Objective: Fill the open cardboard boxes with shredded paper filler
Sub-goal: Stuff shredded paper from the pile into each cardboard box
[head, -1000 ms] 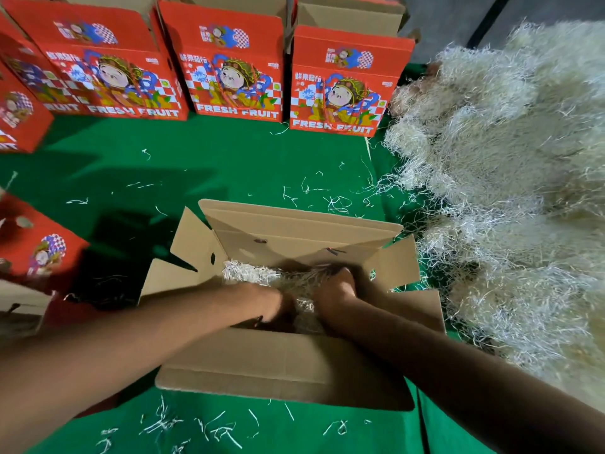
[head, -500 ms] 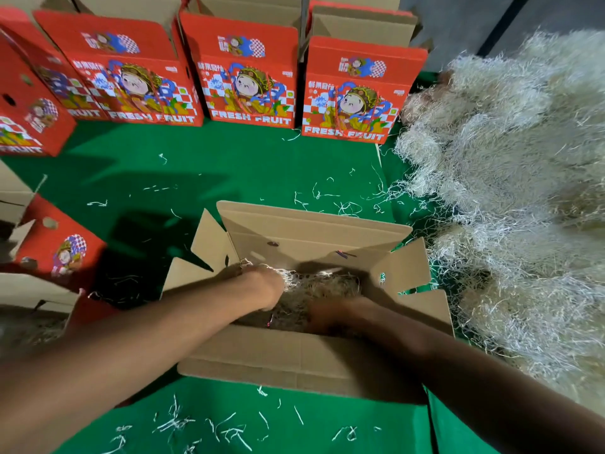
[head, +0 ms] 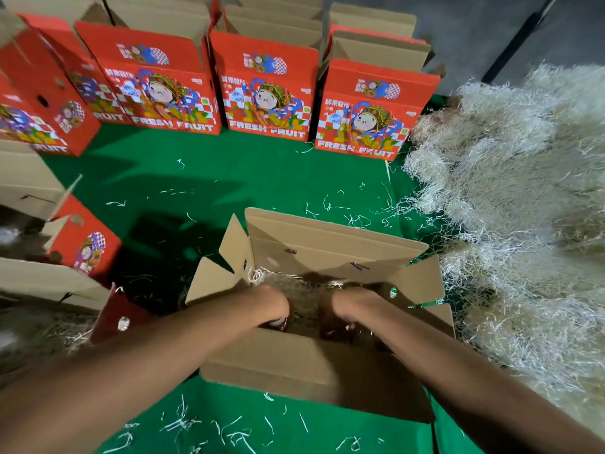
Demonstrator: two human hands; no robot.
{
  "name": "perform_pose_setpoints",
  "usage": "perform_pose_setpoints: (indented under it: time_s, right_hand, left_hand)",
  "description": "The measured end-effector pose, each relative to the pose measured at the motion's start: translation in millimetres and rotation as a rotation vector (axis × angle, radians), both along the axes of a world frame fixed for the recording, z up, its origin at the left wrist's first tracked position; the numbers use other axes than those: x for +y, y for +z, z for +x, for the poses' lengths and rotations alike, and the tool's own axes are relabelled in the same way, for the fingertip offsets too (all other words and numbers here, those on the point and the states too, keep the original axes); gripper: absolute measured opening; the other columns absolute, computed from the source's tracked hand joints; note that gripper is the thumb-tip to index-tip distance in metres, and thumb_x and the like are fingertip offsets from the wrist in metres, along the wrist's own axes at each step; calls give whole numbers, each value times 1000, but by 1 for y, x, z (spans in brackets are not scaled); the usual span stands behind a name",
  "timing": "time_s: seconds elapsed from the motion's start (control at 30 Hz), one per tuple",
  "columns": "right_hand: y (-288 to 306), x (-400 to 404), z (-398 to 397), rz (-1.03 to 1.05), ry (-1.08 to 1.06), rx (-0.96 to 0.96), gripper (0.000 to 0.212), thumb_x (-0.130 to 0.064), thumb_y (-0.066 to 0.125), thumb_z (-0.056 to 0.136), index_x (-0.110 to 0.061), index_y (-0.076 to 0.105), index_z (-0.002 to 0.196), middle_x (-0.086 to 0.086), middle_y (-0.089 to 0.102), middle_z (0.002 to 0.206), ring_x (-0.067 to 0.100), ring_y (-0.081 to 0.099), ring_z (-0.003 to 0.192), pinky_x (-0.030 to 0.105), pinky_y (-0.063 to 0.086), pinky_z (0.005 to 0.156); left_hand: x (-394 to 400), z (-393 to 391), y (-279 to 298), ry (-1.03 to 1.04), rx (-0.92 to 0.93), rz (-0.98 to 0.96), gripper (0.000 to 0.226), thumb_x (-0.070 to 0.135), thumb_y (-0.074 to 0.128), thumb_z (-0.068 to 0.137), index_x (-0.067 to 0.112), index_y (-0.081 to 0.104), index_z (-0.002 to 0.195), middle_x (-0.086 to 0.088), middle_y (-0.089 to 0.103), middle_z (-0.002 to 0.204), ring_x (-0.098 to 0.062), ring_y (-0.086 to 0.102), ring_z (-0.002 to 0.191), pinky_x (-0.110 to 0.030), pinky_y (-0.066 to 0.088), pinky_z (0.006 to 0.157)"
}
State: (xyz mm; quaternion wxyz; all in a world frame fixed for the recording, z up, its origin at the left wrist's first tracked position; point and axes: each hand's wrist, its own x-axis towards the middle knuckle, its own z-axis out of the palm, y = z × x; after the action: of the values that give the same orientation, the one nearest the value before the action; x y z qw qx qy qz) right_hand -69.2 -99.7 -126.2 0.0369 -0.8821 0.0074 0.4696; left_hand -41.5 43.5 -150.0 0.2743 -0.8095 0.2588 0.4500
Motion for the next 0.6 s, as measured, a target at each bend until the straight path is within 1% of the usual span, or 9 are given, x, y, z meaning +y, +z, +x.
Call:
perform_pose_setpoints:
  time_s: [0.03,0.13,0.23,0.33,0.4,0.47,0.5,0.53,0.6]
  right_hand:
    - [-8,-1,-7,11,-31,54,30,-11,56,96,-5,63,125,14,66,118,26,63,91,36,53,80]
    - [-17,4,-22,77,-8,133,17,-11,60,93,-4,67,106,12,67,97,26,64,81,34,53,66]
    - [-14,11,-16,31,45,148,31,-17,55,96,-1,65,121,17,67,122,29,66,103,39,54,93]
    - [-2,5,3,-81,30,2,32,-8,51,98,0,60,127,19,62,129,29,62,102,36,51,92]
    - [-1,4,10,-114,33,-59,38,-14,58,96,-5,57,133,15,59,136,32,61,114,38,50,97]
    - [-14,4,8,-131,86,-61,58,-25,66,92,-7,47,144,13,50,146,33,51,130,42,46,106]
    - [-19,4,6,-137,122,-56,64,-28,66,91,-6,42,147,15,47,148,34,48,133,43,44,108]
    - [-23,3,6,-134,138,-43,63,-31,63,92,-7,43,146,15,47,148,34,48,133,43,43,109]
    - [-21,-1,8,-90,126,-18,51,-32,56,95,-11,51,141,13,51,145,32,51,129,42,42,110]
  left_hand:
    - [2,-5,-6,12,-12,3,44,11,53,99,4,48,142,-12,46,149,-26,47,134,-34,39,108]
    - [2,-11,-10,30,1,36,45,9,52,99,-2,45,142,-18,40,151,-30,44,135,-36,36,110]
    - [-1,-7,1,173,118,-45,38,4,51,97,-9,54,132,-26,50,142,-31,56,118,-39,44,101]
    - [-6,8,17,295,-60,-279,37,8,61,90,-3,60,125,-20,62,127,-29,62,102,-36,50,86]
    - [-2,12,18,294,-164,-337,46,5,62,87,1,55,132,-20,58,133,-32,59,114,-35,49,91]
    - [3,12,10,285,-162,-270,65,1,54,91,-2,28,151,-24,32,155,-37,33,142,-45,35,113]
    - [2,12,11,256,-142,-213,70,1,52,93,-3,16,153,-25,20,159,-39,21,147,-49,28,118]
    - [0,13,10,246,-141,-176,71,2,51,94,-4,13,154,-25,17,160,-40,17,148,-50,26,119]
    - [-5,14,13,257,-131,-201,58,4,51,94,-3,32,149,-24,34,154,-38,35,141,-47,35,114]
